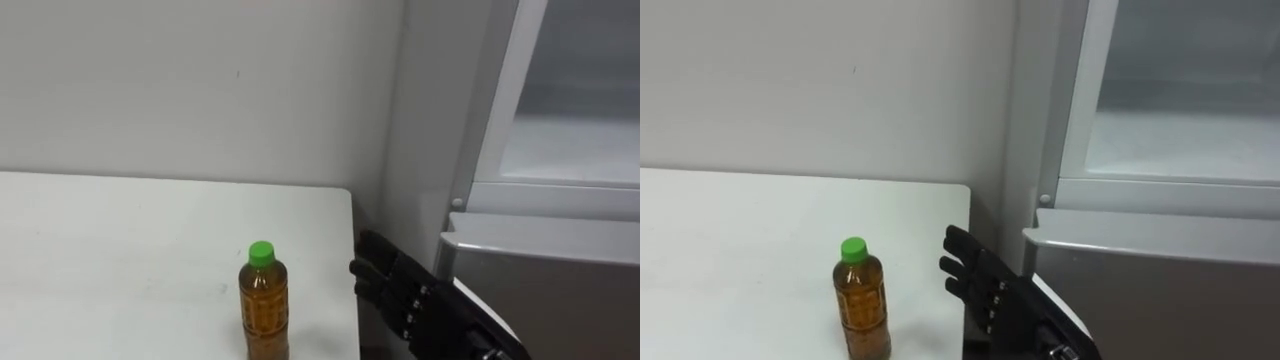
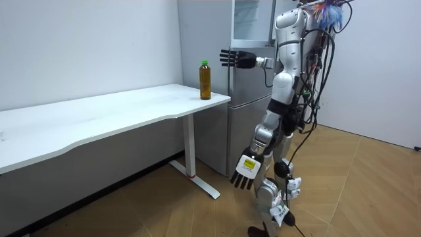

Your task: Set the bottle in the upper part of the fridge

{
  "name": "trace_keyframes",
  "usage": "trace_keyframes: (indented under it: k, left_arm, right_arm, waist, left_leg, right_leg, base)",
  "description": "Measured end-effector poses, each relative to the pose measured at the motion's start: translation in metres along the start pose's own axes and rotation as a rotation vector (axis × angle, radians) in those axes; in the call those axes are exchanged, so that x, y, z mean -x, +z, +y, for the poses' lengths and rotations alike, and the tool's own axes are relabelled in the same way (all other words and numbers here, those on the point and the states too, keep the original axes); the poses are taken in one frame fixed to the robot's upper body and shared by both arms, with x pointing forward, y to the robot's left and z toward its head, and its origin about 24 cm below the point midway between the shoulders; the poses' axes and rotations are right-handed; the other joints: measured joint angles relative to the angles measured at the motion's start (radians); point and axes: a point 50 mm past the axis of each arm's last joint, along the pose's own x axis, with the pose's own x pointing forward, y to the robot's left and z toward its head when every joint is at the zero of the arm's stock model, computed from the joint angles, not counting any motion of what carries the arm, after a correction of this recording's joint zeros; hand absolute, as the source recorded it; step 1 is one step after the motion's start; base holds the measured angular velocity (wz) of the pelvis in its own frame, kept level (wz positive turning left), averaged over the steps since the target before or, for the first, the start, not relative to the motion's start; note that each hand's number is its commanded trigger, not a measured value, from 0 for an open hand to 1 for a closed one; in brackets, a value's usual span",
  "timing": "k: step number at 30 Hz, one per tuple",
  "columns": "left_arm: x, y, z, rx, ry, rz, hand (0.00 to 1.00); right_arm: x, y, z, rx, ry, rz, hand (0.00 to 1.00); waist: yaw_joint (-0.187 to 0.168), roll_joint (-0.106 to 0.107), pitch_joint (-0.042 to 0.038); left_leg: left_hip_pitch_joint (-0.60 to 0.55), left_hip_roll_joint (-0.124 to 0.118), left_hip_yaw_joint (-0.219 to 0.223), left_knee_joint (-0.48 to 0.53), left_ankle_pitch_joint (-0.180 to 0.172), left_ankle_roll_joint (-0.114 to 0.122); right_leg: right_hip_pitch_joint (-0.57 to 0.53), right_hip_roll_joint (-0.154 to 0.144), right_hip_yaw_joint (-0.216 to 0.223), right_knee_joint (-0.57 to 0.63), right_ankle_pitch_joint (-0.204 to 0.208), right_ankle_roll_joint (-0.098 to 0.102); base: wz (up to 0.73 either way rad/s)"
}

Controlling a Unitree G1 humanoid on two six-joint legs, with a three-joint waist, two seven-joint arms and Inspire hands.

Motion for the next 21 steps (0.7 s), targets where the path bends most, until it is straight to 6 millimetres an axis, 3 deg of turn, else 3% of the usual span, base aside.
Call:
trace_keyframes:
  k: [4,10,13,21]
  left_arm:
    - [-0.001,0.008,0.001,-0.024,-0.006,-0.020,0.00]
    - [-0.001,0.009,0.001,-0.024,-0.009,-0.022,0.00]
    - [-0.002,0.011,0.000,-0.025,-0.012,-0.027,0.00]
    - [-0.002,0.009,0.001,-0.046,-0.008,-0.012,0.00]
  right_arm:
    - [-0.001,0.004,0.002,0.012,-0.006,-0.016,0.00]
    - [-0.007,0.010,0.003,0.021,-0.003,-0.038,0.00]
    - [-0.014,0.013,0.005,0.033,-0.011,-0.052,0.00]
    - [-0.023,0.014,0.008,0.037,-0.057,-0.056,0.00]
  waist:
    - [0.022,-0.008,0.0055]
    - [0.027,-0.016,0.0012]
    - [0.047,-0.012,0.0030]
    - [0.056,-0.011,0.0042]
  left_leg:
    - [-0.004,0.002,0.000,-0.003,0.000,0.000]
    - [-0.005,0.001,-0.002,-0.005,0.000,0.000]
    - [-0.001,0.001,-0.002,-0.002,0.000,0.000]
    - [0.001,0.000,-0.013,0.001,0.000,0.000]
  right_leg:
    - [-0.003,0.002,0.003,0.000,0.000,-0.001]
    - [-0.003,0.002,-0.002,0.000,0.002,0.000]
    - [0.000,0.003,0.000,-0.001,0.002,0.000]
    - [0.013,0.000,-0.018,-0.004,0.002,0.000]
  base:
    - [0.00]
    - [0.01]
    - [0.00]
    - [0.06]
